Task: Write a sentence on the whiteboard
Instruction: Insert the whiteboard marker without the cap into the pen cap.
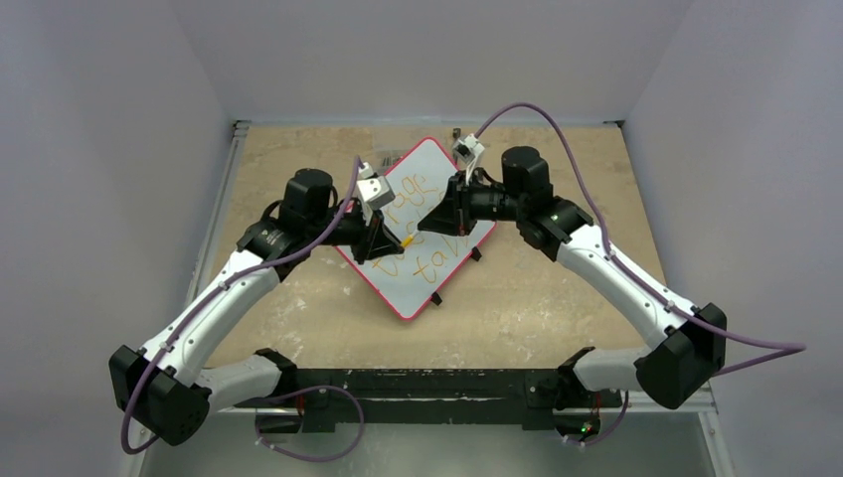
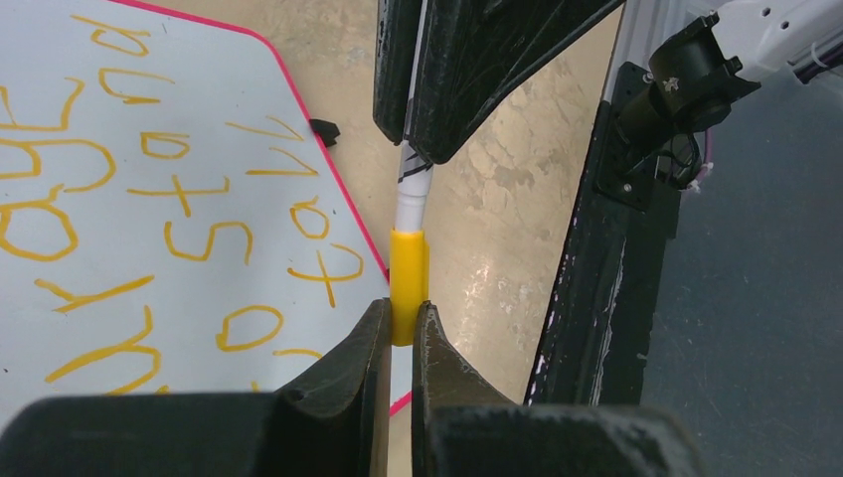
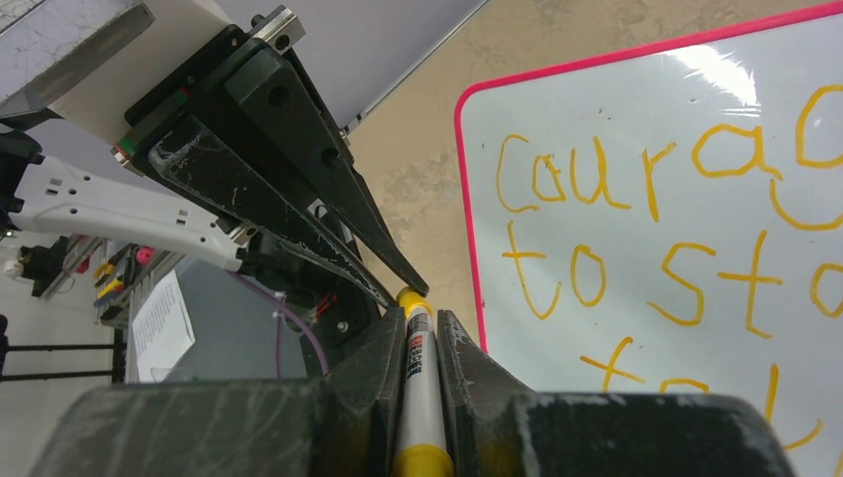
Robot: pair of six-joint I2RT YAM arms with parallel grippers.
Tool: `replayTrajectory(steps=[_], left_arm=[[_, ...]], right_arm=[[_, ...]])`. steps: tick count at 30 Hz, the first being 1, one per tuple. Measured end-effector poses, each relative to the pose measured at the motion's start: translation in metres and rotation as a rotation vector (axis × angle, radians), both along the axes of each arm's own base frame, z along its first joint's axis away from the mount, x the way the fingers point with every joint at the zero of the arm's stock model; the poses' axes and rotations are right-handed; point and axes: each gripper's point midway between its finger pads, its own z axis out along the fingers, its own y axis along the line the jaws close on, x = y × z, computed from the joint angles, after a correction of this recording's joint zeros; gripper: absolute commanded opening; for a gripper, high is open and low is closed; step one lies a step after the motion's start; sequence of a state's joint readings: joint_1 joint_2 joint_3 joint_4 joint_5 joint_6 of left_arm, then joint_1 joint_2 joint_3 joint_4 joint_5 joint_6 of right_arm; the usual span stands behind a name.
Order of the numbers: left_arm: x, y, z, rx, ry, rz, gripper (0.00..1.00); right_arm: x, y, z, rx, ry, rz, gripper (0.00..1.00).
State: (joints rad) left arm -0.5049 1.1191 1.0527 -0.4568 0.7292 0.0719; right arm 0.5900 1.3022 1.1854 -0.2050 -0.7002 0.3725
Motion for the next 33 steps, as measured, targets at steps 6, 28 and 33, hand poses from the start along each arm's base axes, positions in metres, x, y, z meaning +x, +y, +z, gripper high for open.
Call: replayTrajectory(steps=[6,28,33], left_arm=[[-0.002,0.002,-0.003,0.009,0.02,0.001,0.0],[0.004,-0.004,0.003,-0.043,0.095,0.041,0.0],[0.011,-0.009,0.0,-0.031,0.1,0.065,0.0]], right_arm=[[-0.002,0.005,-0.004,-0.004,0.008,0.013,0.0],[0.002,0.011,0.001,0.023,-0.012,0.005,0.0],[0.008,0.01,0.0,0.018,-0.018,-0.032,0.0]])
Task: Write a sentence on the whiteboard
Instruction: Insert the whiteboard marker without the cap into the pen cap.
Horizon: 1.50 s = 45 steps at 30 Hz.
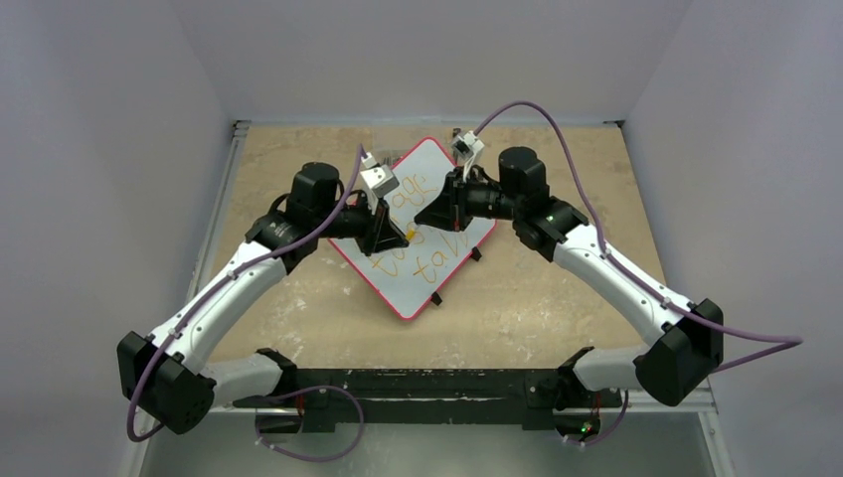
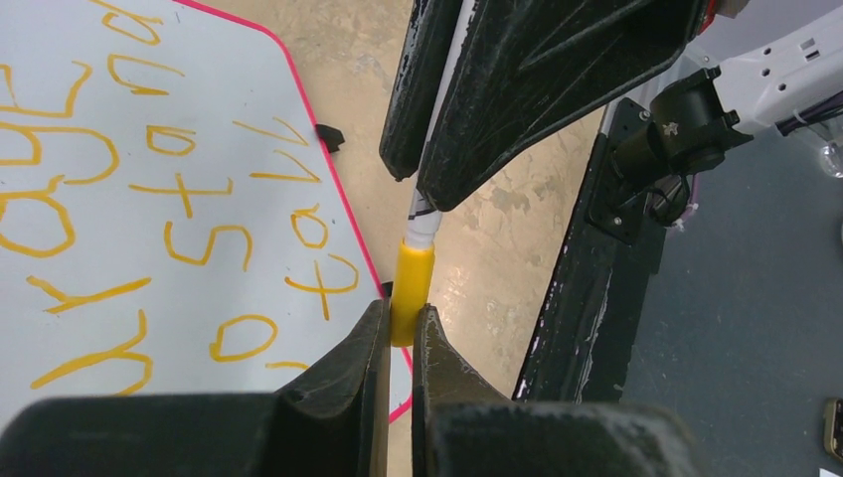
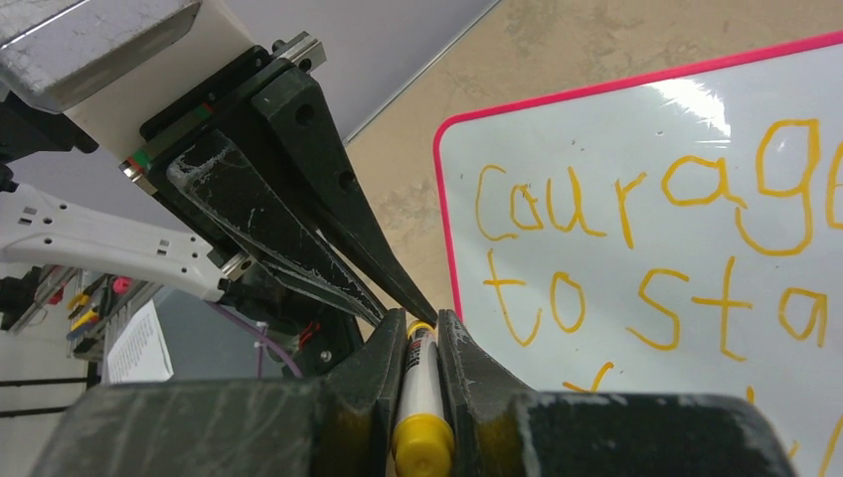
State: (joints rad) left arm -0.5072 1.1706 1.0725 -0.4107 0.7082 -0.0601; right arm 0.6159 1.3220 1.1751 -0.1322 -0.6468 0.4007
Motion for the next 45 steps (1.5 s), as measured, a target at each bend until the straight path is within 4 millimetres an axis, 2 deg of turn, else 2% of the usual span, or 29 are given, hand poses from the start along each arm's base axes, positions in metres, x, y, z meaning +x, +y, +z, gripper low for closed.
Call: replayTrajectory(steps=[10,20,29,36,45], left_arm=[[0.019,-0.004,0.0,0.051,-0.03,0.072,0.0],[0.033,-0.001,-0.02,0.172,-0.052,0.161,0.0],[0.03,0.0,-0.024,0.251,-0.034,0.159,0.0],[0.023,-0.003,-0.013,0.249,-0.036,0.118,0.0],[0.022,-0.004,-0.013,0.247,-0.033,0.116,0.0]], right_arm=[[0.018,0.0,-0.003,-0.003,-0.001,-0.088,0.0],[0.036,0.007,-0.023,-0.073,0.129,-0.204,0.0],[0.031,0.013,-0.03,-0.135,0.108,-0.223,0.0],[0.021,0.012,-0.019,-0.142,0.03,-0.184,0.0],[0.02,0.011,-0.02,-0.144,0.029,-0.182,0.0]])
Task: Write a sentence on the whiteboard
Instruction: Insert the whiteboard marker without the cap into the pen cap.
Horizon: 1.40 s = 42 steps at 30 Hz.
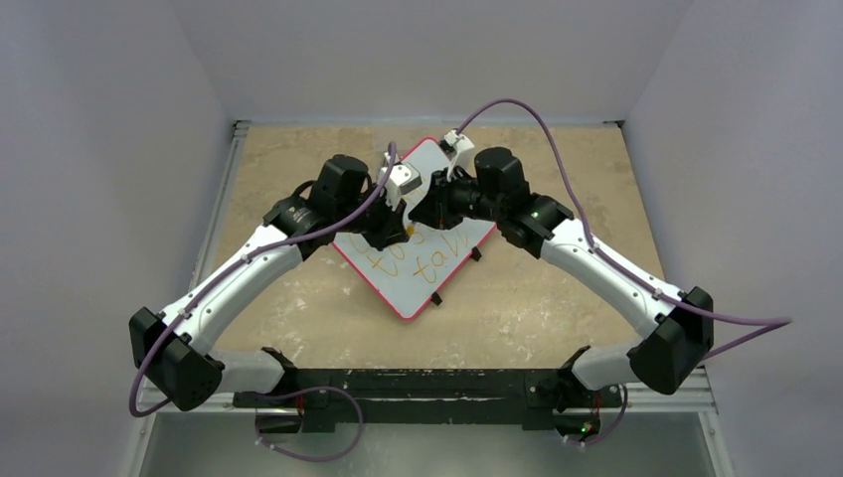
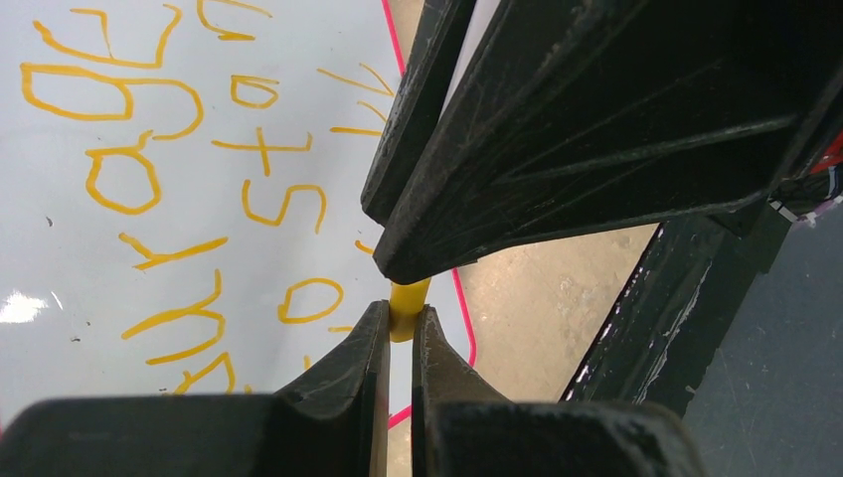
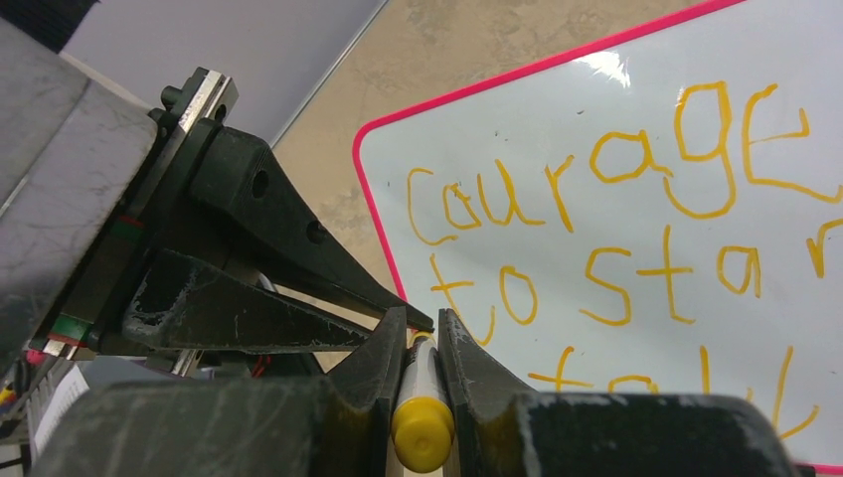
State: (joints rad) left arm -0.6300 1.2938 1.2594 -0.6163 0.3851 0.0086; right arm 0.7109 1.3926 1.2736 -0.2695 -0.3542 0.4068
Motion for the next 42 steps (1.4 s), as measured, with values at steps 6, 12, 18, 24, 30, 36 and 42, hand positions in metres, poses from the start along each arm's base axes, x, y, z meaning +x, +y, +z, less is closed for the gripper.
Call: replayTrajectory(steps=[6,12,18,24,30,36,42], left_arm=[[0.0,0.0,0.0,-0.004,0.003,0.007,0.0],[0.007,0.002,0.001,0.002,-0.015,0.039,0.0],[0.014,0.003,0.0,0.012,-0.028,0.072,0.0],[0.017,0.004,-0.003,0.026,-0.029,0.081,0.05],[0.013,0.001,-0.003,0.019,-0.045,0.064,0.12],[0.014,-0.015,0.021,-0.081,-0.13,0.023,0.25],[0.014,-0.044,0.081,-0.291,-0.289,-0.068,0.4]], right_arm=[[0.0,0.0,-0.001,0.01,0.008,-0.011,0.0],[0.007,-0.001,-0.004,0.03,0.058,-0.082,0.0],[0.016,0.002,-0.008,0.027,0.101,-0.137,0.0],[0.017,0.003,-0.01,0.005,0.102,-0.159,0.0],[0.013,-0.002,-0.01,-0.022,0.109,-0.178,0.0],[0.007,-0.012,-0.012,-0.043,0.132,-0.202,0.0],[0.0,-0.051,-0.045,-0.13,0.224,-0.265,0.0]])
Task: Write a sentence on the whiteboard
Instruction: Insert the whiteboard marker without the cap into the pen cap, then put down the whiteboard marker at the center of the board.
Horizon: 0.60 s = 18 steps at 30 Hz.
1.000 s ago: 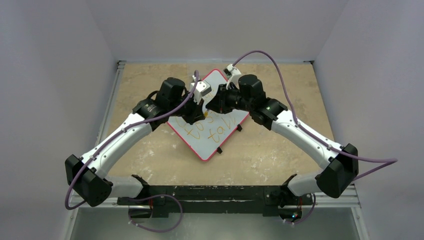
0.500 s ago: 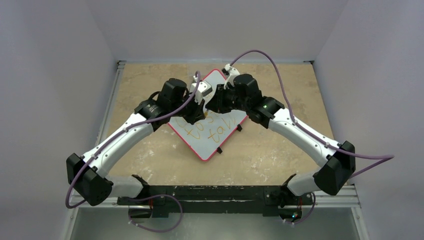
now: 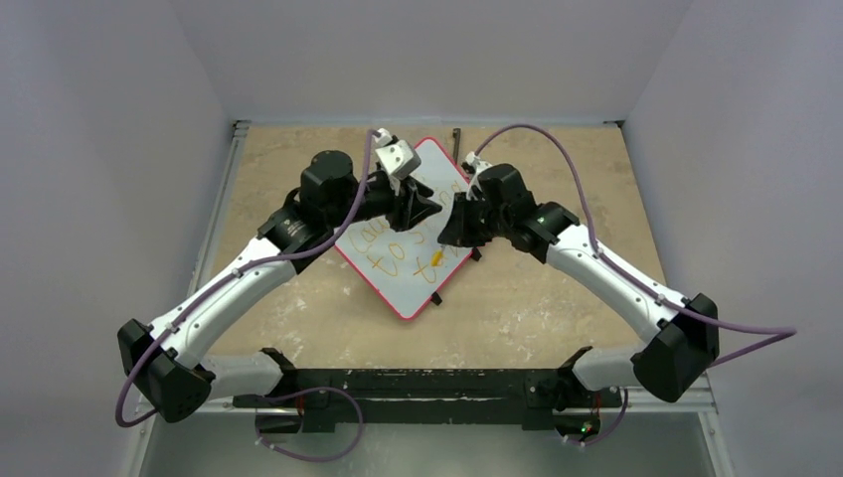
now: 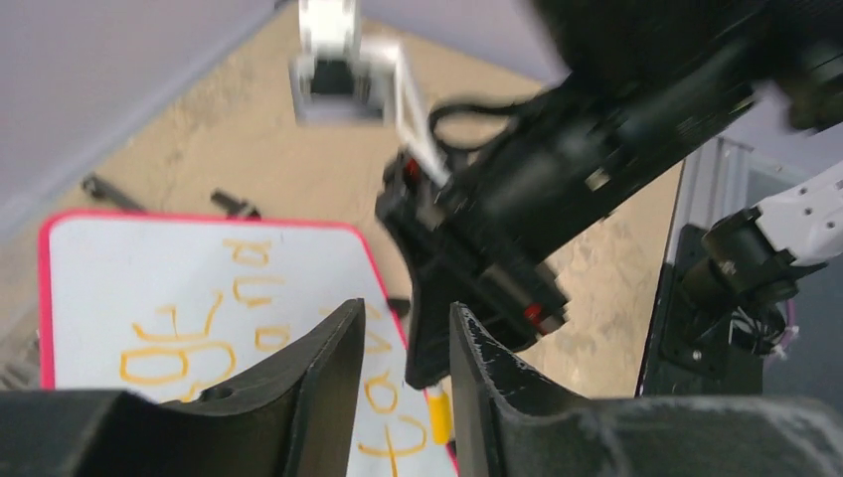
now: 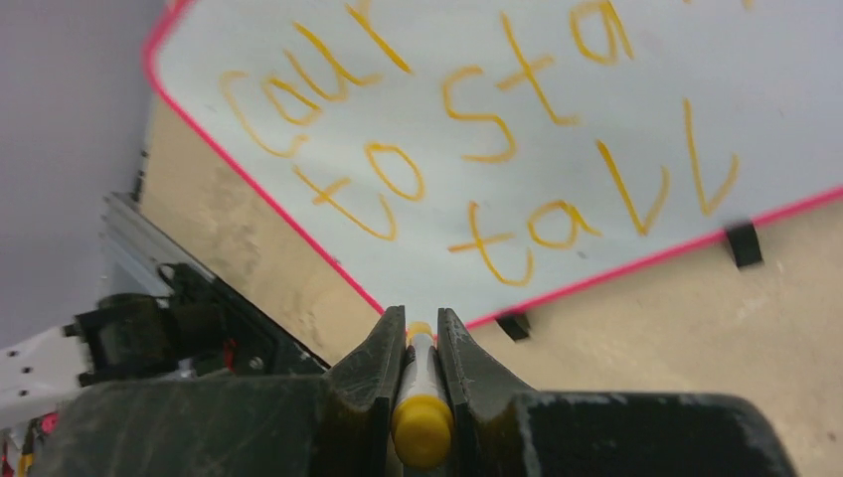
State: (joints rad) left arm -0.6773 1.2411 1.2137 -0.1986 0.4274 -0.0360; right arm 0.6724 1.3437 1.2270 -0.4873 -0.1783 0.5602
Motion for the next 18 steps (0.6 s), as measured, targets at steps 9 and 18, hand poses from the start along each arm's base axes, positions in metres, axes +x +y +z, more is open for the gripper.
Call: replayTrajectory(steps=[9,18], left_arm=[[-0.015,-0.004,0.053,-0.131,-0.139,-0.068,0.53],[-0.017,0.006,0.036,-0.083,-0.091,-0.026,0.66]], right_arm=[[-0.011,-0.1,-0.088,-0.198,0.236,-0.192,0.0],[0.004,-0.162,-0.125,-0.32,0.316,-0.354,0.0]])
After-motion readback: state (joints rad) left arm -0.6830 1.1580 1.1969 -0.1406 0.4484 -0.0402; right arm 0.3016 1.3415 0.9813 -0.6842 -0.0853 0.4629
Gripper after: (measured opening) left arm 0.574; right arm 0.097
